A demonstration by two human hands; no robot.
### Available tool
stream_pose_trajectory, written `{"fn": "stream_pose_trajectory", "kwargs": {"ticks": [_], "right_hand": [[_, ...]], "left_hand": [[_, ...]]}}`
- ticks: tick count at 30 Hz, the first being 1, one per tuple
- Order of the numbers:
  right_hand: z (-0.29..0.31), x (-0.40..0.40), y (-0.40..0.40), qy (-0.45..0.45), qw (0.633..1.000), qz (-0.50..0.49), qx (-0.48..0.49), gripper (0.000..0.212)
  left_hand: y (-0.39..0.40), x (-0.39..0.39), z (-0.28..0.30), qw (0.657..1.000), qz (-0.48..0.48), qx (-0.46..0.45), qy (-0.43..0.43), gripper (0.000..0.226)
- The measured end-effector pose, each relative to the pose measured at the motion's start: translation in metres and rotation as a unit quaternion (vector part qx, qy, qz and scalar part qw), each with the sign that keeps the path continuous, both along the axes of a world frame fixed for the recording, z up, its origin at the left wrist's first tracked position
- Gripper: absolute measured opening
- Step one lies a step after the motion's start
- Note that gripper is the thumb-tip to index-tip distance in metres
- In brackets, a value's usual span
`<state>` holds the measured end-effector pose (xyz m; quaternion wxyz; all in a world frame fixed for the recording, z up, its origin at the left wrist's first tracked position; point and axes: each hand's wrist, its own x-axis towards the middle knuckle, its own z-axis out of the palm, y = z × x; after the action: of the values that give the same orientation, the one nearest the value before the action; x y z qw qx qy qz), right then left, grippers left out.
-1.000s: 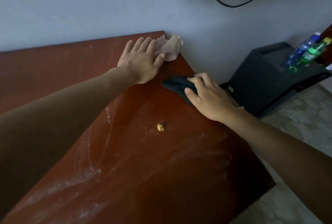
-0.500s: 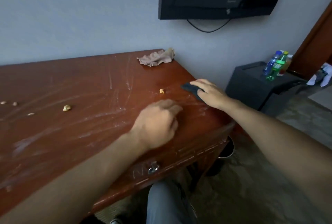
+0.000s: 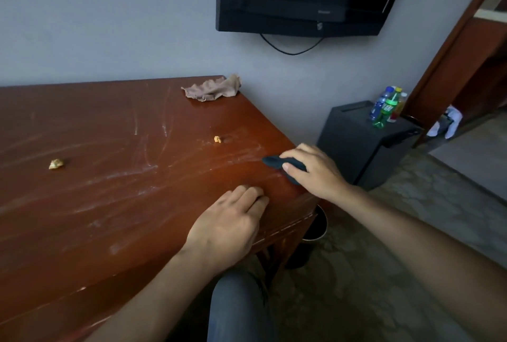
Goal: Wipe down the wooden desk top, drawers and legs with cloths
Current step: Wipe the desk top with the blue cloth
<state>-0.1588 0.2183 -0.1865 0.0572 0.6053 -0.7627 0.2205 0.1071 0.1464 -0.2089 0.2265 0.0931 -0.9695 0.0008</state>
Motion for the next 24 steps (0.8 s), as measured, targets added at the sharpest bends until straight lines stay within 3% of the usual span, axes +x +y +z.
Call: {"fn": "stream_pose_trajectory", "kwargs": {"ticks": [10, 16, 21, 24], "right_hand": [[0.015, -0.029, -0.133, 0.008, 0.995, -0.087, 0.046, 0.034], [0.005, 0.004, -0.063, 0.017, 0.999, -0.030, 0.012, 0.047], [0.005, 0.051, 0.024, -0.004, 0.997, 0.075, -0.001, 0.030], [0.012, 0.040, 0.015, -0.029, 0.995, 0.088, 0.036, 0.022]], "left_hand": [[0.000, -0.004, -0.002, 0.999, 0.002, 0.036, 0.017, 0.039], [0.000, -0.003, -0.003, 0.997, 0.007, 0.068, 0.031, 0.033], [0.005, -0.002, 0.004, 0.994, 0.062, 0.083, 0.036, 0.033], [0.007, -0.003, 0.006, 0.993, 0.088, 0.076, 0.022, 0.037]]}}
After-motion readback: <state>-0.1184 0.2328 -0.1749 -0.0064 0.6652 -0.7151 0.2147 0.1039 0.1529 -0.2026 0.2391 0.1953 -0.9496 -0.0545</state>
